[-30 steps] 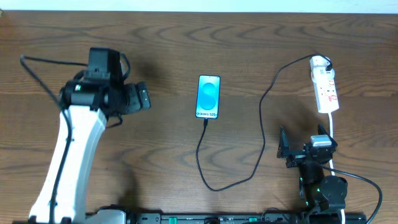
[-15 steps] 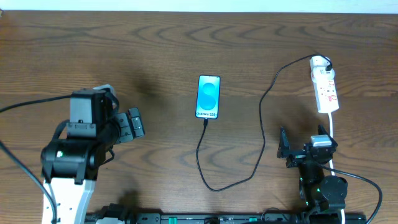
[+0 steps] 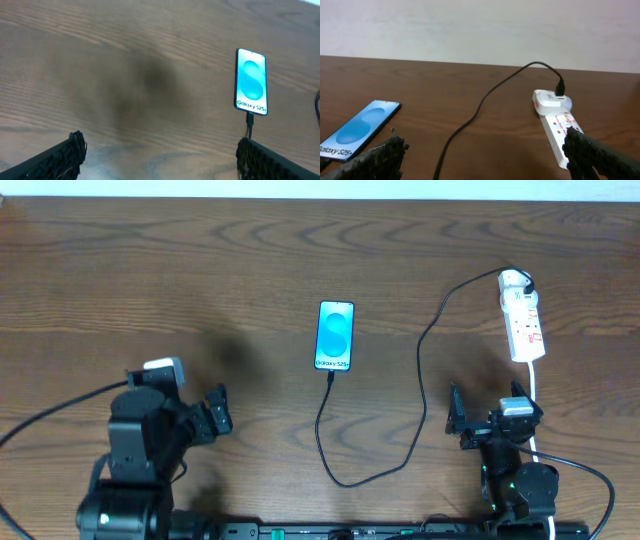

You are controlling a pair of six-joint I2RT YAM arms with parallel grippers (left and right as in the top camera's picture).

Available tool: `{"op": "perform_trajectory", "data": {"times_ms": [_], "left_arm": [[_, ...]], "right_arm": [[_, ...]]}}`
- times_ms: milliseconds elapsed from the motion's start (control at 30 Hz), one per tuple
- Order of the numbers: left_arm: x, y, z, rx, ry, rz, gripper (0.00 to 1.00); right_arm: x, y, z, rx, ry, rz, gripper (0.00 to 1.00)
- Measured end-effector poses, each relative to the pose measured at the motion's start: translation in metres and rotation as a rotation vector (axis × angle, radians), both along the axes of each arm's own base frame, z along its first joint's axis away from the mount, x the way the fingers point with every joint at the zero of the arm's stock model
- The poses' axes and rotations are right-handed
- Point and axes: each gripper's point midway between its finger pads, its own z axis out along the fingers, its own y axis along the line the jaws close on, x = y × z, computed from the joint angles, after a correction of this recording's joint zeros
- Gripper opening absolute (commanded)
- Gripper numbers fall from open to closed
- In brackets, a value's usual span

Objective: Plug charger to phone and switch on socket

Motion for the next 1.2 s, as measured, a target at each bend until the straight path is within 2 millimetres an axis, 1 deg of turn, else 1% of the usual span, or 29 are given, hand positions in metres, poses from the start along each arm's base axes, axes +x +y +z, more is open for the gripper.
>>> {"op": "perform_trajectory", "data": {"times_ms": [100,233,400,500,667,767,1200], "left_arm": [[-0.006,0.0,0.001,0.015,-0.049,-0.015,0.98],[-0.004,0.0,0.004,0.029,-0.127,-0.029,0.98],[0.0,-0.001,-0.011,0.028,-0.184,-0.033,0.98],[0.0,-0.001,-0.015,0.023,-0.24,-0.036,0.98],[-0.002,-0.002,-0.019,0.02,-0.306,-0.039,0.98],[-0.003,-0.002,-0.016,0.018,-0.339,-0.039,0.98],[0.0,-0.005,-0.022,0.007,-0.429,-0.05,0.98]], "right_arm": [[0.0,0.0,0.0,0.0,0.0,0.0,0.99],[0.0,0.0,0.0,0.0,0.0,0.0,0.99],[0.0,0.0,0.0,0.0,-0.001,0.0,0.99],[0.0,0.0,0.0,0.0,-0.001,0.0,0.99],[0.0,0.0,0.0,0.0,0.0,0.0,0.99],[0.0,0.0,0.0,0.0,0.0,0.0,0.99],[0.0,0.0,0.0,0.0,0.0,0.0,0.99]]}}
